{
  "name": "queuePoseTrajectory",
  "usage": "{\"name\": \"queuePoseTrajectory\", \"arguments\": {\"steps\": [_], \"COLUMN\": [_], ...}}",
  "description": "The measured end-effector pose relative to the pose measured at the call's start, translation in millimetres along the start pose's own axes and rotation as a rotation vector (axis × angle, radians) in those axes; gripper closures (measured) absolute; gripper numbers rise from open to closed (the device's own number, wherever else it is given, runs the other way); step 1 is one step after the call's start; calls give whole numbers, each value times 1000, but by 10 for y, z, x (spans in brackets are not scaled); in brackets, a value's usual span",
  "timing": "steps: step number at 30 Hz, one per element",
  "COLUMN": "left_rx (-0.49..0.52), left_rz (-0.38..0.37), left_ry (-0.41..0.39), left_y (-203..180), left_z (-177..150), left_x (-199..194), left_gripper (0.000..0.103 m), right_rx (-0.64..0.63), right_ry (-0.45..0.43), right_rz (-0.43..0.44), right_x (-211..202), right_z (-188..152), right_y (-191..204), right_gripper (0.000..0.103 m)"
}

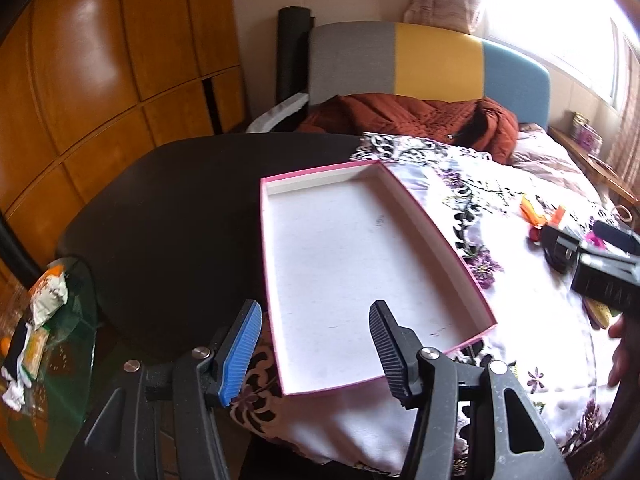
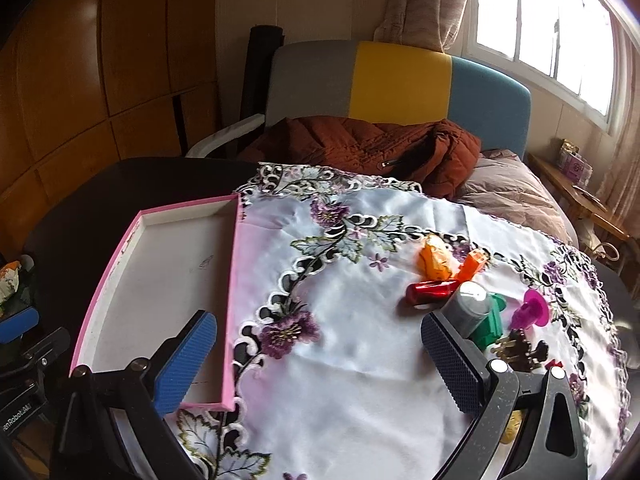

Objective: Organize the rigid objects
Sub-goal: 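Move both tools from the pink tray toward the toys on the tablecloth, then lower the left tool and grasp the grey cylinder container with clear lid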

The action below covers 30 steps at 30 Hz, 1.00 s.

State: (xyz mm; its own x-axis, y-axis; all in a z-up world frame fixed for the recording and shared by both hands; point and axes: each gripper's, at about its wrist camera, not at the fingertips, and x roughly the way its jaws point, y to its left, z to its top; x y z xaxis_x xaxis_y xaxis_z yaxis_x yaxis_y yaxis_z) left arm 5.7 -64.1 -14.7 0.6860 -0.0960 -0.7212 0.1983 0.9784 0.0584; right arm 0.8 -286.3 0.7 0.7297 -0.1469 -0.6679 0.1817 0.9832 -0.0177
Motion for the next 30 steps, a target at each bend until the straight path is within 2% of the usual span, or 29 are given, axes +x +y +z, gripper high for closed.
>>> {"name": "queuePoseTrajectory", "arguments": {"steps": [4, 12, 18, 21, 23, 30], "left_rx": [23, 79, 132, 162, 174, 230], "left_rz": [-39, -98, -150, -176, -205, -259], "left_ry": [-1, -1, 7, 16, 26, 41], "left_y": [-89, -350, -578, -696, -798, -1176], "left_z": [28, 78, 110, 138, 164, 258], "left_x": [11, 41, 77, 112, 142, 255], "left_gripper": [41, 41, 41, 41, 40, 33], "right_rx": [33, 157, 301, 453, 531, 641], "right_ry": [-3, -22, -14, 21, -3, -7], "right_rz": [-50, -156, -200, -188, -162, -135], "right_x": [-3, 17, 143, 221, 181, 162], "right_z": [77, 192, 51, -62, -85, -159], "right_y": [-381, -1311, -2018, -2331, -2473, -2643], "right_gripper": [0, 0, 0, 0, 0, 0]}}
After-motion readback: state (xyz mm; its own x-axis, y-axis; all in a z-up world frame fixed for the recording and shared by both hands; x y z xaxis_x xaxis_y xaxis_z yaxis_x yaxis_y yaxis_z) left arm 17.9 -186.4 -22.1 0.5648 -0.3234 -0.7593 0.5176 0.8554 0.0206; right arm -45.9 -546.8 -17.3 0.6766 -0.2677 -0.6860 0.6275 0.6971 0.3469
